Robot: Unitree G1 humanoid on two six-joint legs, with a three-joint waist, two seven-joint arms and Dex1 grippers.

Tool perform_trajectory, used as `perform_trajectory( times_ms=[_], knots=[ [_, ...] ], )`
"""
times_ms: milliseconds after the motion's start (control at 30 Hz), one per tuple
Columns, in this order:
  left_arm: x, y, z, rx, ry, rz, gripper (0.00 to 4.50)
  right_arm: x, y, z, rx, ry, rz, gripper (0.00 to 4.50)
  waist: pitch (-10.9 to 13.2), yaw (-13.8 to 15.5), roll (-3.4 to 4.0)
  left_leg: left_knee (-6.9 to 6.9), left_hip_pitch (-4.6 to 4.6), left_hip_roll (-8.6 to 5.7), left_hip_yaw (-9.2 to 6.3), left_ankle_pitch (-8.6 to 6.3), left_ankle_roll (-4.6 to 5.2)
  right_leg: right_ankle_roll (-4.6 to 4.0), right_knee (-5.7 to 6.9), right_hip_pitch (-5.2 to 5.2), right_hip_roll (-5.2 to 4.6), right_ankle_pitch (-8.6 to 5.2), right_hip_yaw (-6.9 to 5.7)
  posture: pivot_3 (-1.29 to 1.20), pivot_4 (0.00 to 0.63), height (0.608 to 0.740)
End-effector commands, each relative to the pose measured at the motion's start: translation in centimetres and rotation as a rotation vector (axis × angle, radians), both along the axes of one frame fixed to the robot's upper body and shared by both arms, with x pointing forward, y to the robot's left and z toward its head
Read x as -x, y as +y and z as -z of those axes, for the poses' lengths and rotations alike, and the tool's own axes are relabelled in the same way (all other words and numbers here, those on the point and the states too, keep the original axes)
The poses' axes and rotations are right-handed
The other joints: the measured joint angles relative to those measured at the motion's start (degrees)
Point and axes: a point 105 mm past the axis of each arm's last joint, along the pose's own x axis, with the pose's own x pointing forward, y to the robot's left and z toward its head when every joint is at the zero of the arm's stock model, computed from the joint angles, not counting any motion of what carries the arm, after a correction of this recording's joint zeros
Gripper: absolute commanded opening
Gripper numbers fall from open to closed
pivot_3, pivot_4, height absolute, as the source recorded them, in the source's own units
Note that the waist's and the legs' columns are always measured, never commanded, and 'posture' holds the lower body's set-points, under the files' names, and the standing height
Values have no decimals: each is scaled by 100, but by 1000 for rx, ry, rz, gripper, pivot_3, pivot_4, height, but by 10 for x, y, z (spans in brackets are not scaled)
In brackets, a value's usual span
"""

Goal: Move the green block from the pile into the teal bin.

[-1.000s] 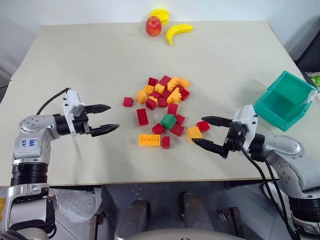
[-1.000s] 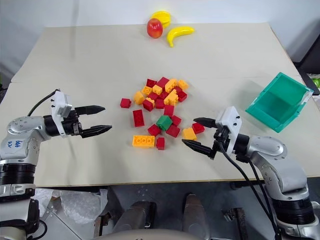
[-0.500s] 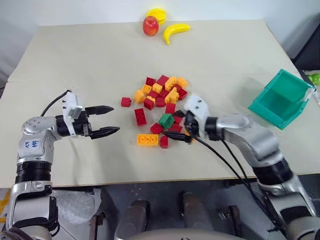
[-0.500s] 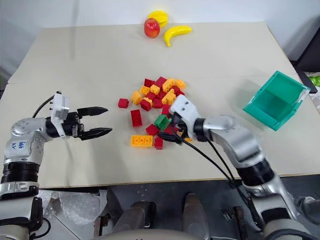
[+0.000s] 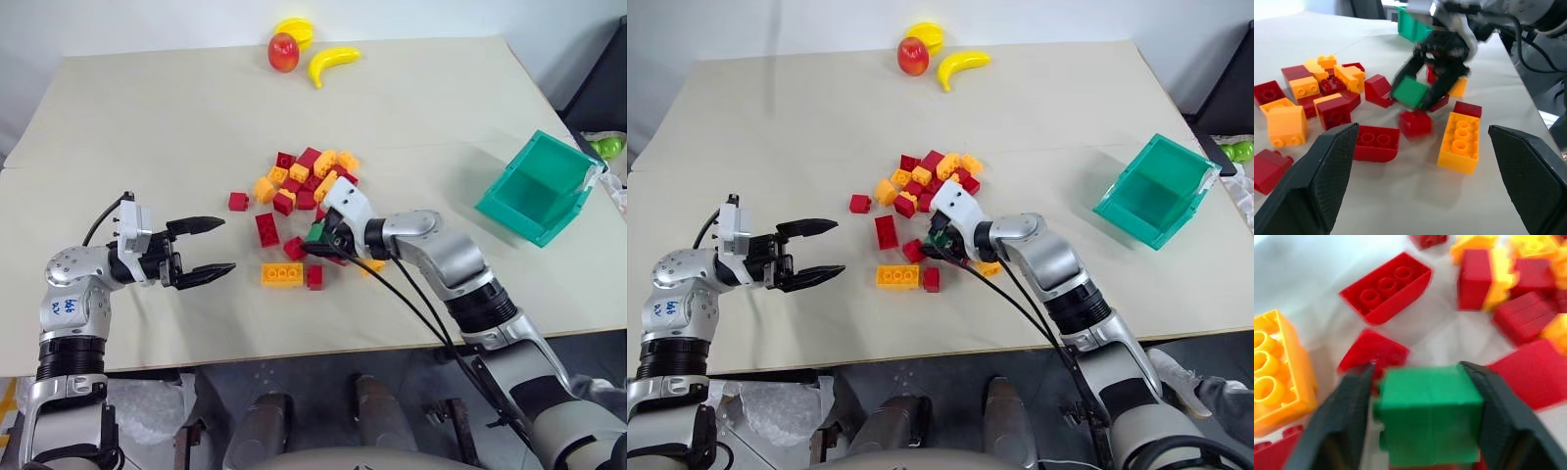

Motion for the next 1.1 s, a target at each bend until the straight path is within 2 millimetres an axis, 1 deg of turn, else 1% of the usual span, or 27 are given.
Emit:
perform_trajectory(
  times_ms=[33,167,300,400,467,567,633,667,700,800,867,900,967,1033,1100],
  knots=[
    [3,2,-10,15,-38,2,4500,8,0,-12,-29,-17,-37,2128,0,1,0,-1,0,0,0,0,0,0,0,-1,-1,0,0,0,150,740],
    [2,0,-10,16,-36,13,4500,13,-5,-21,-47,-35,-53,2128,0,7,1,-3,-2,0,0,0,0,0,-3,-2,-1,0,0,0,150,740],
    [0,-12,-12,28,-41,55,4500,22,-13,-47,-123,-115,-85,2128,1,14,0,-3,-4,-2,0,-1,1,0,-6,-3,-2,0,0,0,150,740],
    [-2,-23,-12,34,-49,95,4500,31,-28,-64,-161,-155,-75,2128,1,43,0,-3,-5,-2,-1,-1,1,0,-7,-2,-2,0,-1,0,150,740],
    [-4,-29,-14,42,-57,112,4500,36,-43,-70,-155,-169,-44,2128,1,47,0,-3,-7,-2,-3,-1,2,0,-12,-1,-3,0,-3,0,150,740],
    [-7,-40,-15,51,-60,147,4500,41,-80,-77,-102,-210,71,2128,1,123,0,-5,-11,-3,-4,-3,5,0,-22,1,-3,0,-5,0,150,740],
    [-10,-49,-13,61,-51,162,4500,46,-111,-81,-33,-240,164,2128,1,164,1,-7,-11,-3,-1,-4,6,1,-25,0,-4,0,-5,0,150,740],
    [-12,-52,-13,64,-48,163,4500,48,-123,-82,-1,-249,197,2128,1,173,0,-9,-12,-3,0,-4,7,1,-29,1,-4,0,-4,0,150,740],
    [-15,-55,-11,63,-45,160,4500,50,-140,-85,45,-261,256,2128,1,186,0,-9,-13,-3,2,-4,7,1,-31,1,-3,0,-5,0,150,740],
    [-23,-65,-9,59,-41,157,4500,49,-191,-92,161,-292,432,2128,2,215,0,-8,-13,-5,8,-5,9,2,-33,3,-3,1,-4,0,150,740],
    [-26,-69,-9,57,-40,158,4500,49,-215,-95,211,-306,498,2128,2,204,0,-6,-11,-4,16,-5,10,3,-35,3,-3,2,-1,0,150,740],
    [-29,-72,-9,54,-42,159,4500,48,-229,-97,232,-312,541,2128,2,191,-1,-6,-9,-3,24,-5,10,3,-35,3,-1,2,2,0,150,740],
    [-33,-77,-9,51,-48,159,4500,44,-250,-100,256,-322,605,2128,2,179,-1,-6,-6,-2,30,-5,10,4,-34,3,-1,2,4,0,150,740],
    [-38,-83,-11,38,-62,148,4500,34,-274,-99,279,-332,679,2128,2,170,-1,-5,-4,-2,37,-4,12,5,-33,3,-2,3,9,0,150,740],
    [-41,-87,-13,25,-78,142,4500,26,-290,-95,295,-338,723,2128,2,166,-1,-3,-3,-2,41,-4,12,8,-33,3,-2,4,12,0,150,740]
  ],
)
